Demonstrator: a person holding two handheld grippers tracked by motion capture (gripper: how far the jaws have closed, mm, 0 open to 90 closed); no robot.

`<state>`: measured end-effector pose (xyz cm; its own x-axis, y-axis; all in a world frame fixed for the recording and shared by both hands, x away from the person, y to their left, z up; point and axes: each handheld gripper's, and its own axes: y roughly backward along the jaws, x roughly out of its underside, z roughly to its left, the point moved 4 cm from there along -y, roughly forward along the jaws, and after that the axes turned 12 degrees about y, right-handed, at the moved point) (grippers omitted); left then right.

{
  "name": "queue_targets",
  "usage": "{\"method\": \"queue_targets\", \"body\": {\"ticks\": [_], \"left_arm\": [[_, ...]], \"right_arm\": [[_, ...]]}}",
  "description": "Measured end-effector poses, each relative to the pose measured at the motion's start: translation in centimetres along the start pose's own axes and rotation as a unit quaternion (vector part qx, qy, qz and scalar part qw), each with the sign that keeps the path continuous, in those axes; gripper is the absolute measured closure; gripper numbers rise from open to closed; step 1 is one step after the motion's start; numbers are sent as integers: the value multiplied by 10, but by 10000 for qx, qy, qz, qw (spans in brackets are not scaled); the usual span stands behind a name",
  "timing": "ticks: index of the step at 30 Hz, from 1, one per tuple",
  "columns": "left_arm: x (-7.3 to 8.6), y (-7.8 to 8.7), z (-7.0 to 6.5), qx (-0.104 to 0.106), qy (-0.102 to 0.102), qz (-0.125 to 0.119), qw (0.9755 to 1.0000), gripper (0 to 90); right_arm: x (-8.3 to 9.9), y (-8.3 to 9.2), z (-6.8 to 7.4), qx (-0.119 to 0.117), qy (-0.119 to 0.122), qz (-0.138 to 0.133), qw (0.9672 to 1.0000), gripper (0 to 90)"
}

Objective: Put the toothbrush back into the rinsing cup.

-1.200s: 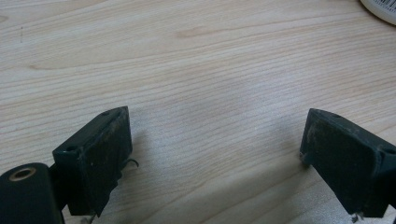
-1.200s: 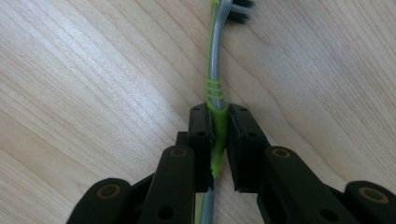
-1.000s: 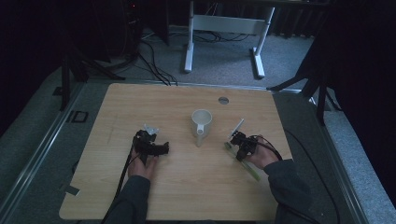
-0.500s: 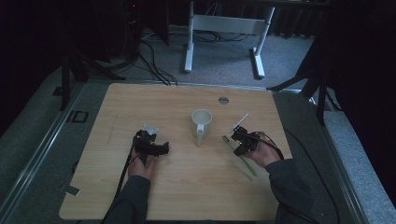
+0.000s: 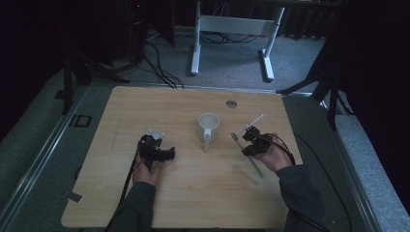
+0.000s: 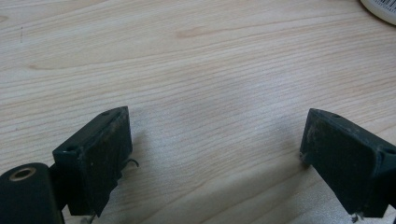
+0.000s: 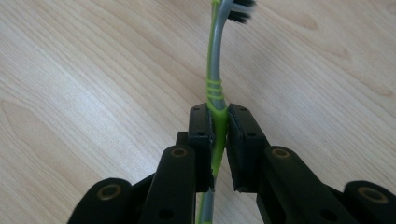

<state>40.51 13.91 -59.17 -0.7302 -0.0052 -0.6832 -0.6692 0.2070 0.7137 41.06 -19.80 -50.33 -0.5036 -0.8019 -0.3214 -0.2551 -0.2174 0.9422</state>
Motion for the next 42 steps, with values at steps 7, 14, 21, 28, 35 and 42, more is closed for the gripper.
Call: {"method": "queue_targets", "body": {"ticks": [7, 14, 21, 28, 35, 42], "left_arm": [[0, 0, 0, 0, -1, 0, 10000, 93], [0, 0, 0, 0, -1, 0, 10000, 93], [0, 0, 0, 0, -1, 0, 10000, 93], [0, 0, 0, 0, -2, 0, 10000, 93], [0, 0, 0, -1, -9, 0, 10000, 93], [0, 0, 0, -4, -11, 0, 10000, 93]], "right_arm": [[-3, 3, -2, 50, -49, -165, 9998, 804], [-6, 2, -2, 112, -129, -360, 9992, 804], [-10, 5, -1, 193, -146, -583, 9980, 804], [-15, 8, 0, 251, -158, -768, 9966, 804], [-17, 12, -1, 303, -186, -910, 9952, 804], [-18, 16, -2, 367, -247, -1066, 9933, 804]]}}
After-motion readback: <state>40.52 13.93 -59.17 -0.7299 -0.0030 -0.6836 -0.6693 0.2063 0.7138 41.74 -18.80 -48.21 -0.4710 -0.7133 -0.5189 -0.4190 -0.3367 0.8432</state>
